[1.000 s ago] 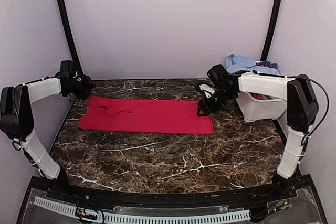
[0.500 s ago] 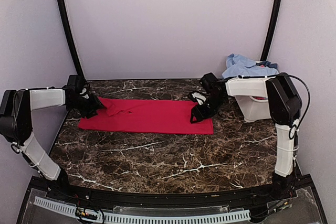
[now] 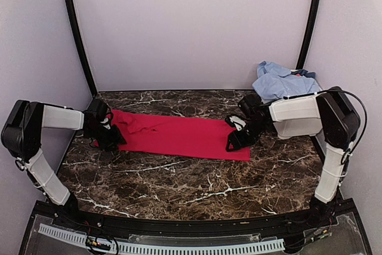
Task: Fold and stack the mixed laundry pile
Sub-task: Smooth out the rectangle-folded T-shirt at the center of the board.
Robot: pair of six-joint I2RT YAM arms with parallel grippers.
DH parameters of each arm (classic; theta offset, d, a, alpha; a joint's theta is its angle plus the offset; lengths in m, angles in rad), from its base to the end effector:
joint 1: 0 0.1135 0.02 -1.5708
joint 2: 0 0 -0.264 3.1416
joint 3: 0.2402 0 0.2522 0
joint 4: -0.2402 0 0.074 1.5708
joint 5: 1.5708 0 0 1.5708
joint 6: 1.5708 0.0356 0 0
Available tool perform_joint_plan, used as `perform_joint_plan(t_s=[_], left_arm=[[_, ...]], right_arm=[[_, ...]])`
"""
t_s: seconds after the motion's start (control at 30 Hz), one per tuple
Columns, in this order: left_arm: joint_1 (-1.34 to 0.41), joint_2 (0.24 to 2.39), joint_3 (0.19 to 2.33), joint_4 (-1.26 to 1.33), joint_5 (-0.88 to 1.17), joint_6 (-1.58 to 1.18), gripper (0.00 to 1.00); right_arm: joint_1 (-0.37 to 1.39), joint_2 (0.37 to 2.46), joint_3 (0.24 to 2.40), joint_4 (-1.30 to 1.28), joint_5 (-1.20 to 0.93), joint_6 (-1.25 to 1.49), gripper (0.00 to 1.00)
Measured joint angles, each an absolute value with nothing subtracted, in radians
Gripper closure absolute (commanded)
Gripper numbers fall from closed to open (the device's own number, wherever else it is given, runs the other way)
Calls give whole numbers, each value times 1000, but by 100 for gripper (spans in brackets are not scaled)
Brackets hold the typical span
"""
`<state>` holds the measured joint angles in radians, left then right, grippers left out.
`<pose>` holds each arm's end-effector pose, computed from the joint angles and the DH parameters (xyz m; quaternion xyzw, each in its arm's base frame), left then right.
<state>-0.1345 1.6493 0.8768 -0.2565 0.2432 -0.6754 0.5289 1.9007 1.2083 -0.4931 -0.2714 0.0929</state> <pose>0.3100 -0.0506 0.1557 -0.2242 0.9303 -0.2121 0.1981 0.3173 0.1965 0.1527 -0.2356 0.9439 0.1844 0.1400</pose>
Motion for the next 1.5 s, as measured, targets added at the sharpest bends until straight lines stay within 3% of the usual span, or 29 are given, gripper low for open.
perform_joint_plan(t_s=[0.27, 0.43, 0.6, 1.07, 1.5], left_arm=[[-217, 1518, 797, -267, 269, -726, 57], [-214, 1405, 912, -303, 245, -689, 62], [-214, 1498, 1093, -300, 255, -580, 64], [-305, 1776, 1344, -511, 142, -138, 71], [-340, 1994, 1499, -644, -40, 28, 70]], right_arm=[[501, 1786, 1118, -568, -223, 152, 41], [498, 1730, 1168, -612, -213, 152, 41], [503, 1695, 1238, -615, -220, 144, 41], [503, 1698, 1231, -619, -241, 131, 41], [503, 1713, 1203, -598, -259, 129, 41]])
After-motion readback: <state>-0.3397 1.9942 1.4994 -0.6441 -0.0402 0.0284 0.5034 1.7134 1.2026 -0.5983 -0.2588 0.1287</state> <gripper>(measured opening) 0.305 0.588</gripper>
